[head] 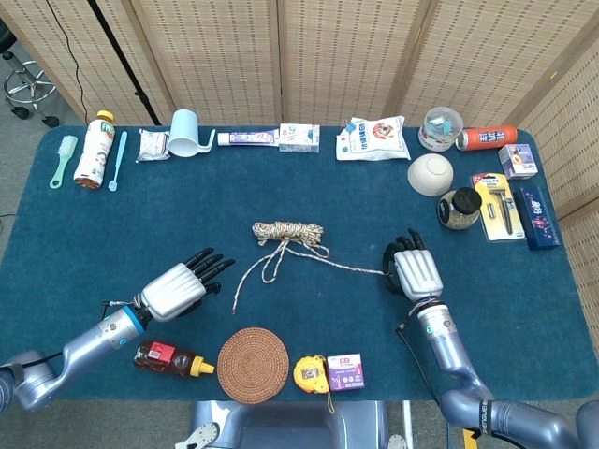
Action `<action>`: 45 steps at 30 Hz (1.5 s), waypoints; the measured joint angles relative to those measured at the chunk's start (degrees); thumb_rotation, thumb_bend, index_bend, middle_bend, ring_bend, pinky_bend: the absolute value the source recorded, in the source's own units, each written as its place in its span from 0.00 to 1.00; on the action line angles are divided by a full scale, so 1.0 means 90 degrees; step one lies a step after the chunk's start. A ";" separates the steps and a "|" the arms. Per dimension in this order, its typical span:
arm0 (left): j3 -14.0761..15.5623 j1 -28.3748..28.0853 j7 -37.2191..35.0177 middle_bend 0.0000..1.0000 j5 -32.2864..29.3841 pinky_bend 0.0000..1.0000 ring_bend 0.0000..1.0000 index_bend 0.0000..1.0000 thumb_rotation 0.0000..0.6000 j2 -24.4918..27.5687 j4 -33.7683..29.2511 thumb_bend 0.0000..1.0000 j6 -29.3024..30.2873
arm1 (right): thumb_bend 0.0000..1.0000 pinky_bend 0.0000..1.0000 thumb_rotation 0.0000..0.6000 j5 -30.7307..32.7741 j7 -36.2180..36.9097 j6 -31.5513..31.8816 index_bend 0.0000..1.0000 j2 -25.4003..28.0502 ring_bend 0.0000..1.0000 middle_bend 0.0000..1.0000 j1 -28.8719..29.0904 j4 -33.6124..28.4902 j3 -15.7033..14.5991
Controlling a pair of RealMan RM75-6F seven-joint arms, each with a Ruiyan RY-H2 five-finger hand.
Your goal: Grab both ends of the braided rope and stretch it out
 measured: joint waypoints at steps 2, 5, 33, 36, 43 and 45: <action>-0.0009 -0.0032 0.0016 0.00 -0.0064 0.01 0.00 0.39 1.00 -0.0099 0.0051 0.39 -0.0004 | 0.51 0.00 1.00 0.0013 0.0019 -0.0012 0.62 -0.0012 0.19 0.35 -0.0005 0.0030 -0.0004; -0.0026 -0.0066 0.0067 0.00 -0.0138 0.01 0.00 0.39 1.00 -0.0226 0.0126 0.39 0.0013 | 0.51 0.00 1.00 0.0022 0.0039 -0.0027 0.62 -0.0027 0.19 0.35 -0.0008 0.0073 -0.0009; 0.0133 -0.0278 0.0425 0.00 -0.0475 0.00 0.00 0.44 1.00 -0.1007 0.0641 0.28 0.0022 | 0.51 0.00 1.00 0.0094 0.0257 -0.0141 0.62 -0.0095 0.19 0.35 -0.0056 0.0374 -0.0006; 0.0131 -0.0283 0.0453 0.00 -0.0524 0.00 0.00 0.45 1.00 -0.1079 0.0678 0.28 0.0025 | 0.51 0.00 1.00 0.0109 0.0285 -0.0168 0.62 -0.0104 0.19 0.35 -0.0060 0.0409 -0.0007; 0.0145 -0.0319 0.0482 0.00 -0.0596 0.00 0.00 0.46 1.00 -0.1254 0.0744 0.28 -0.0010 | 0.51 0.00 1.00 0.0134 0.0321 -0.0211 0.62 -0.0133 0.19 0.35 -0.0066 0.0500 -0.0008; 0.0159 -0.0337 0.0504 0.00 -0.0608 0.00 0.00 0.46 1.00 -0.1306 0.0779 0.28 -0.0034 | 0.51 0.00 1.00 0.0142 0.0327 -0.0215 0.62 -0.0136 0.19 0.35 -0.0073 0.0525 -0.0007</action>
